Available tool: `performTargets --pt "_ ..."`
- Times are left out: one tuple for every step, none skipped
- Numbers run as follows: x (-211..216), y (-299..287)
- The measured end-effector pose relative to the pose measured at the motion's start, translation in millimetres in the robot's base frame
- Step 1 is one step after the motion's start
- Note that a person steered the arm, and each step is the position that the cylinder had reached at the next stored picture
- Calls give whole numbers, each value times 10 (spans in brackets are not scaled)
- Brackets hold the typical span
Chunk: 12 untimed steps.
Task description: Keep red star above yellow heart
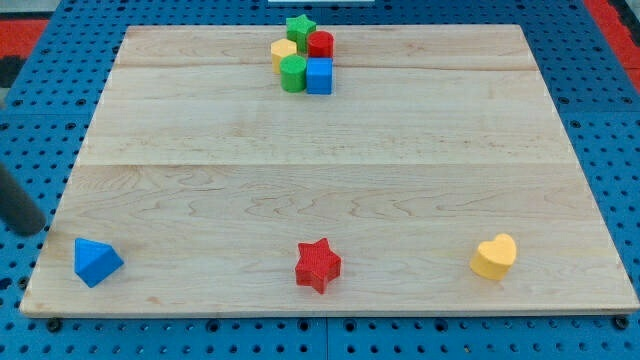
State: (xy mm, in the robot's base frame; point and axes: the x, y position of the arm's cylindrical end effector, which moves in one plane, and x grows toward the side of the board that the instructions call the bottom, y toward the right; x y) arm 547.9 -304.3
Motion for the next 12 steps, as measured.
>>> performTargets --pt "317 162" --pt "322 989" --pt "270 1885" --pt "245 2566" --pt "269 2662" --pt "279 3148" --pt "284 3295" --pt "469 3122" --pt "470 3579" --pt "331 4292" --pt "300 4592" --pt "301 3868"
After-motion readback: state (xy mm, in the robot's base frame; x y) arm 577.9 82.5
